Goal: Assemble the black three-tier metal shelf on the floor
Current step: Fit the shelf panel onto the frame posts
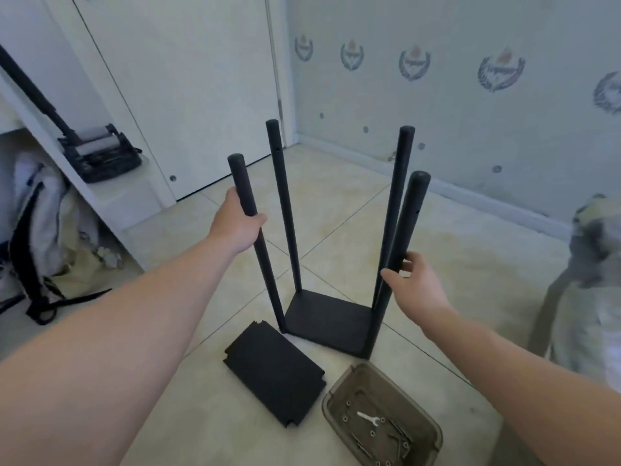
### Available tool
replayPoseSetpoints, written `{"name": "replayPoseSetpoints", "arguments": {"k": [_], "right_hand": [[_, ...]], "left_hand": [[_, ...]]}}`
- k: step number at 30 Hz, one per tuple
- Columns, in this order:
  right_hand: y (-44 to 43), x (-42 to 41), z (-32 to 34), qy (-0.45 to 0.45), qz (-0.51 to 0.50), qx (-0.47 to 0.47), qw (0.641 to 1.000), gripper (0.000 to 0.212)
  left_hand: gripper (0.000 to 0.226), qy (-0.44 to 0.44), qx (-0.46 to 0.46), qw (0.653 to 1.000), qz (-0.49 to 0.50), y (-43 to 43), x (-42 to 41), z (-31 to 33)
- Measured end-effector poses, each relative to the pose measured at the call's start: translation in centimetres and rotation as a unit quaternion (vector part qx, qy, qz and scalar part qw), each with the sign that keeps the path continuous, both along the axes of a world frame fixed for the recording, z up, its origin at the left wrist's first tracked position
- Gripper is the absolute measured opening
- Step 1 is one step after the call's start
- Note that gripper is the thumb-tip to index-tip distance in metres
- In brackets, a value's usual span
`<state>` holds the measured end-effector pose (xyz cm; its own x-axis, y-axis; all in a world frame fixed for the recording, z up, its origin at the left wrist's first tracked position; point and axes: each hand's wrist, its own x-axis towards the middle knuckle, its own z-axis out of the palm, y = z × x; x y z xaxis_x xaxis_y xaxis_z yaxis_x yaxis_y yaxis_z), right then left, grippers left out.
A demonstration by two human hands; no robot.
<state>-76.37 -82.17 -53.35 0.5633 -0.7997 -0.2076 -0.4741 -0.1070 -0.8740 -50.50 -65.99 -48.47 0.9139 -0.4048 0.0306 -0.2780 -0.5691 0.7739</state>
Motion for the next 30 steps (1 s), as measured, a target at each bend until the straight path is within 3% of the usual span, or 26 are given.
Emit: {"name": "replayPoseSetpoints", "arguments": {"k": [2,5,11,18,24,30], "right_hand": [[-0.7,0.8,-0.7,-0.001,-0.008,-0.015,1.0,0.037],[-1.4,1.7,-1.3,0.012,-0.014,-0.042,0.999,0.021],[-1.5,2.3,0.1,-0.007,-0.02,-0.058,0.998,0.029],[0.7,1.4,5.4,-0.064,0.003,-0.108,0.992,0.024],[7.9,1.6,10.1,-0.099,0.074,-0.126,0.984,0.028],[18.3,1.9,11.9,-0.112,0.18,-0.144,0.967,0.027]], "left_hand": [[0.031,-0.003,0.003,1.0,-0.014,-0.6,0.8,0.5],[0.021,0.016,-0.003,0.999,-0.041,-1.3,1.3,1.0],[0.022,0.004,-0.042,0.998,-0.038,-0.3,-0.5,1.6],[0.026,-0.066,-0.096,0.993,-0.013,6.6,-5.0,7.5],[0.016,-0.11,-0.087,0.99,0.035,16.2,-9.3,11.9],[0.021,-0.113,-0.064,0.987,0.096,27.8,-14.1,13.2]]}}
